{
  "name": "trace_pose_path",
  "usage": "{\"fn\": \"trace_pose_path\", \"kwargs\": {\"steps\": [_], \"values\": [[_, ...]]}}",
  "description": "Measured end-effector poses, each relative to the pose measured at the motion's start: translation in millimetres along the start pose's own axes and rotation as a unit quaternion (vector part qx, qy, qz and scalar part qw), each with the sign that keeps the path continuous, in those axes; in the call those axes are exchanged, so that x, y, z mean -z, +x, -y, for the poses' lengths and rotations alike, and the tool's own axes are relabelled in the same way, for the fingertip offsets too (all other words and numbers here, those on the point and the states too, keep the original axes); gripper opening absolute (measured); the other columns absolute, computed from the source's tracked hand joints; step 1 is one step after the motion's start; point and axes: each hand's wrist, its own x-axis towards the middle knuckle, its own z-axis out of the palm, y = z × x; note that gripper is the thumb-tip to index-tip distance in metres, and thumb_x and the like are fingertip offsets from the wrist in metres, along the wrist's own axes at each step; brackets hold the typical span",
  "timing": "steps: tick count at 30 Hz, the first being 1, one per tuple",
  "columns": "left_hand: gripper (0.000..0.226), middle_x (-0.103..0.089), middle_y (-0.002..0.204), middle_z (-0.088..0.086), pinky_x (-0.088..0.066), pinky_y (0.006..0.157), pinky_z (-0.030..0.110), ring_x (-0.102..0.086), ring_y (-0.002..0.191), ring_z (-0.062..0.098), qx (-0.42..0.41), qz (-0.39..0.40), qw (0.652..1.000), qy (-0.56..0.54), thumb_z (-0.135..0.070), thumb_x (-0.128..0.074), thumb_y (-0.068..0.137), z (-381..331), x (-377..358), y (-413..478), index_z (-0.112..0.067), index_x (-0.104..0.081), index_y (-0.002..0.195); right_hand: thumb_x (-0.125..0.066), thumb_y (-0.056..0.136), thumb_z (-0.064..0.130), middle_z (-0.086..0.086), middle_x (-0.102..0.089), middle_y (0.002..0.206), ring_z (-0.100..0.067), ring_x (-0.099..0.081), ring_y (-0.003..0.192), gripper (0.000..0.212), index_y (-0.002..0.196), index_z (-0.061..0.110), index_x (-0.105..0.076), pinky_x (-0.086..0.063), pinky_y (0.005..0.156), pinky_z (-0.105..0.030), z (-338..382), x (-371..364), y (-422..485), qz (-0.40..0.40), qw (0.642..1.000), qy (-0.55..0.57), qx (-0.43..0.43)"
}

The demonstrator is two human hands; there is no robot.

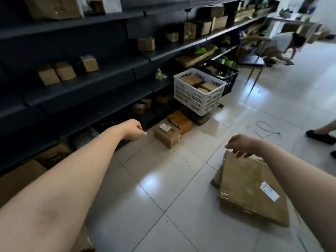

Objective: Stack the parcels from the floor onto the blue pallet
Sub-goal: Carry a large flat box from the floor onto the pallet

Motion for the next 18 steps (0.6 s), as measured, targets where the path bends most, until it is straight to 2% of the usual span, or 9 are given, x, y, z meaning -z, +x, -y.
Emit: {"fn": "trace_pose_path", "kwargs": {"steps": [3,6,7,11,13,15,18], "values": [[0.027,-0.064,0.096,0.01,-0.052,0.075,0.036,-0.065,0.088,0.024,0.007,0.032,0.999,0.022,-0.028,-0.056,0.092,-32,-8,51,-0.008,-0.06,0.11,-0.057,0.09,0.035,-0.008,-0.062,0.087,-0.022,-0.062,0.067,0.036,0.111,0.006,-0.059,-0.046,0.061,-0.024,-36,18,13,-0.033,0.997,0.037,-0.063],[0.032,-0.063,0.104,0.016,-0.047,0.061,0.031,-0.064,0.095,0.031,-0.004,0.038,0.997,0.07,-0.026,-0.057,0.091,-75,-37,94,-0.004,-0.057,0.113,-0.057,0.091,0.034,-0.008,-0.063,0.088,-0.022,-0.065,0.07,0.032,0.109,0.008,-0.058,-0.05,0.061,-0.026,-70,25,26,-0.046,0.991,0.079,-0.099],[0.03,-0.064,0.104,0.016,-0.048,0.062,0.031,-0.064,0.096,0.031,-0.023,0.052,0.995,0.082,-0.026,-0.058,0.09,-95,-51,106,-0.004,-0.058,0.11,-0.057,0.091,0.035,-0.008,-0.063,0.087,-0.022,-0.065,0.072,0.031,0.108,0.009,-0.057,-0.051,0.062,-0.027,-82,25,28,-0.04,0.989,0.086,-0.11],[0.015,-0.057,0.082,0.015,-0.047,0.071,0.031,-0.058,0.072,0.027,-0.066,0.18,0.978,0.076,-0.022,-0.057,0.092,-178,-130,143,-0.007,-0.055,0.088,-0.057,0.09,0.035,-0.005,-0.059,0.082,-0.021,-0.063,0.069,0.035,0.112,0.008,-0.06,-0.049,0.064,-0.028,-145,25,35,-0.021,0.977,0.099,-0.186],[0.018,-0.057,0.084,0.013,-0.045,0.076,0.034,-0.057,0.073,0.026,-0.075,0.228,0.965,0.102,-0.026,-0.056,0.092,-216,-170,157,-0.009,-0.054,0.091,-0.056,0.091,0.034,-0.005,-0.057,0.08,-0.019,-0.06,0.064,0.037,0.119,0.011,-0.057,-0.047,0.062,-0.026,-185,25,42,0.002,0.965,0.117,-0.235],[0.023,-0.061,0.094,0.012,-0.047,0.08,0.035,-0.06,0.082,0.024,-0.088,0.259,0.954,0.118,-0.031,-0.054,0.093,-248,-212,175,-0.01,-0.056,0.101,-0.056,0.091,0.032,-0.006,-0.055,0.078,-0.018,-0.057,0.059,0.036,0.122,0.012,-0.054,-0.044,0.056,-0.022,-227,26,55,0.014,0.953,0.138,-0.271],[0.028,-0.06,0.096,0.01,-0.045,0.072,0.031,-0.058,0.082,0.022,-0.083,0.275,0.953,0.101,-0.034,-0.052,0.093,-280,-270,204,-0.009,-0.056,0.107,-0.057,0.092,0.026,-0.003,-0.051,0.072,-0.018,-0.053,0.059,0.018,0.107,0.016,-0.053,-0.037,0.047,-0.018,-281,25,88,-0.018,0.936,0.185,-0.3]]}}
